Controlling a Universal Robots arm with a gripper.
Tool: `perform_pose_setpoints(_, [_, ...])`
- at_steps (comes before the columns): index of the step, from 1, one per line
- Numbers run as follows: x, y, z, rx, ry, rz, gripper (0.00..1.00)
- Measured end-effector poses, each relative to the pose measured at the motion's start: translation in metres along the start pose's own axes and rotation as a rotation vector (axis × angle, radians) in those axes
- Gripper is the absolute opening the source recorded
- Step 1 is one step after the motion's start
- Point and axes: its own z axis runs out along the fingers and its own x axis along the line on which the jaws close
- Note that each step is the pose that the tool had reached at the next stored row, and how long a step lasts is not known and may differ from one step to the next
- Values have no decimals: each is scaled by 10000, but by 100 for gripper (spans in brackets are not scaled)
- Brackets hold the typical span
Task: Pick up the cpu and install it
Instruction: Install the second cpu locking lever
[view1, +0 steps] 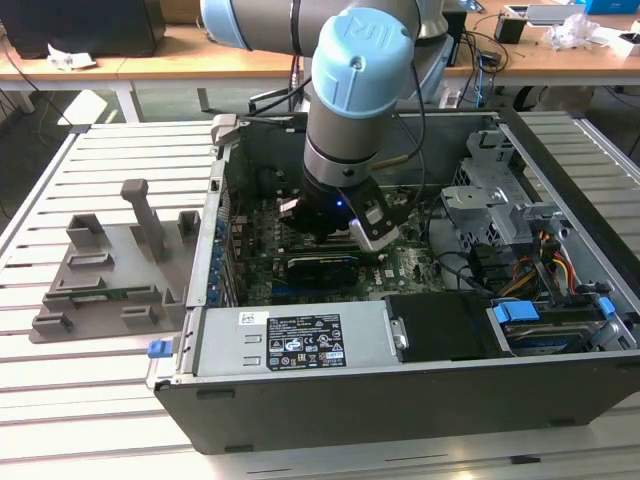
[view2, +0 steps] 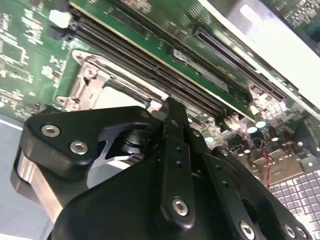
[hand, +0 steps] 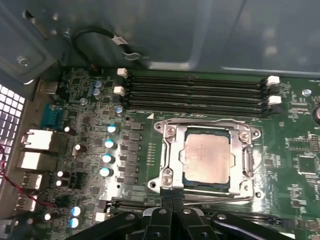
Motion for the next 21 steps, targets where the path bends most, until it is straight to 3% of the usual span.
perform_pose_setpoints(3, [20, -19, 53, -7, 0, -5, 11])
perform_pose_setpoints(4, [20, -32, 102, -13, 1, -9, 11])
perform_pose_setpoints(5, [21, -36, 117, -62, 0, -19, 11])
perform_pose_setpoints(6, [26, -36, 123, -137, -4, -31, 11])
perform_pose_setpoints(7, [45, -34, 125, -159, -2, -42, 11])
perform_pose_setpoints(11, [91, -29, 130, -176, 25, -137, 11])
perform_pose_setpoints(15, [94, 46, 156, -208, 53, -245, 11])
perform_pose_setpoints(18, [97, 69, 101, -207, 51, -268, 11])
perform_pose_setpoints(21, [109, 125, -85, -205, 48, -268, 11])
